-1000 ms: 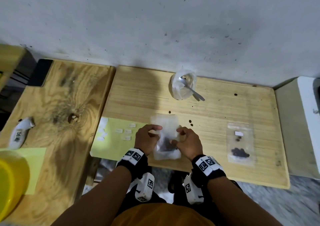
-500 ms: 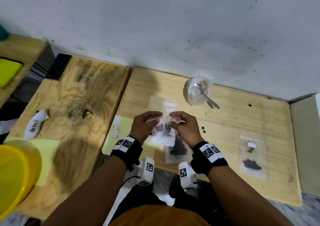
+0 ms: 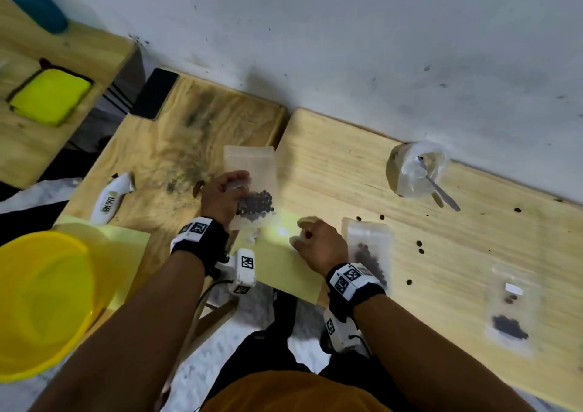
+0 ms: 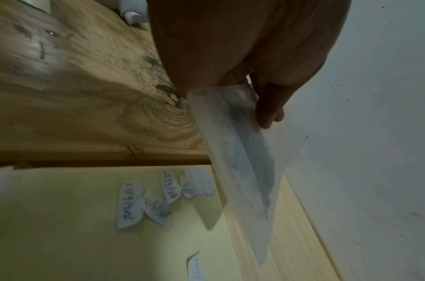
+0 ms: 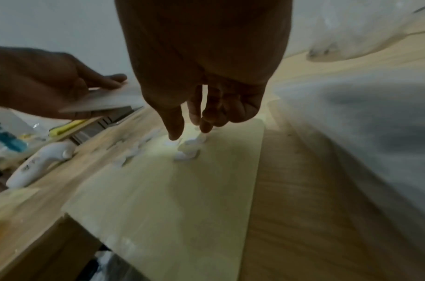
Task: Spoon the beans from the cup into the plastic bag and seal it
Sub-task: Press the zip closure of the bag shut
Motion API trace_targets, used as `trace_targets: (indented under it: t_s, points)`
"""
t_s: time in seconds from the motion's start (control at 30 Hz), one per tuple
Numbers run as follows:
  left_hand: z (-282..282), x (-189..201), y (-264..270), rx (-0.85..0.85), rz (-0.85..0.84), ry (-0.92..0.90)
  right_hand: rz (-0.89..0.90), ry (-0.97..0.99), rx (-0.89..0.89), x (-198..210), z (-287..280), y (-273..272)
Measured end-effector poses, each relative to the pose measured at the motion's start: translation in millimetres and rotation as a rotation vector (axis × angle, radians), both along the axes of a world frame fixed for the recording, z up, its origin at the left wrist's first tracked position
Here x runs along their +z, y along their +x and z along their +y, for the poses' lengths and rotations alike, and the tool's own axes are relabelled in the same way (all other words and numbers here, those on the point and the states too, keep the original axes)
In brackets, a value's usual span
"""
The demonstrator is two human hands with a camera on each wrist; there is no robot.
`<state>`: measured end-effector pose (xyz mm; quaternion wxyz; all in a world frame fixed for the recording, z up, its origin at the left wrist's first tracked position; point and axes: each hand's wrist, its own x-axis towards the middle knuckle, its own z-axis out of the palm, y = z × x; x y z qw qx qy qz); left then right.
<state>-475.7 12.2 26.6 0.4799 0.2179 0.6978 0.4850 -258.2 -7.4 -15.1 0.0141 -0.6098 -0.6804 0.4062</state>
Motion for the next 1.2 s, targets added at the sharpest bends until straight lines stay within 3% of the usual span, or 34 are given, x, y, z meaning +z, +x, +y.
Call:
trace_targets:
  t_s: [0.17, 0.4, 0.5, 0.63, 0.73, 0.93, 1.03, 1.2]
  points:
    - [-0.8, -9.4, -9.7, 0.001, -0.014, 0.006, -0.111, 0.047, 0.098, -6.0, -2.3, -14.5]
    - [-2.8, -26.0, -18.5, -0.008, -0.025, -0.02, -0.114, 0.113, 0.043, -7.7, -3.2, -34.8]
    - [-3.9, -25.7, -18.8, -0.01, -0.028, -0.016, -0.105, 0.082, -0.071, -6.4, 2.5, -42.4]
    - [-4.5, -23.8, -17.6, -0.012, -0.021, 0.005, 0.02, -0.008, -0.195, -9.4, 7.4, -43.3]
    - [-3.7, -20.0, -13.2, 0.017, -0.027, 0.033, 0.267, -0.076, -0.357, -2.8, 13.7, -35.6]
    - [6.6, -8.7, 20.4, -0.135, 0.019, 0.066, 0.608, -0.009, -0.502, 47.5, 41.0, -5.4]
    - [17.8, 3.4, 49.9, -0.268, 0.061, 0.139, 0.646, 0.077, -0.49, 72.1, 57.8, 10.6]
    - [30.8, 25.2, 101.7, -0.44, 0.05, 0.233, 0.541, 0.229, -0.461, 99.7, 72.1, 43.1]
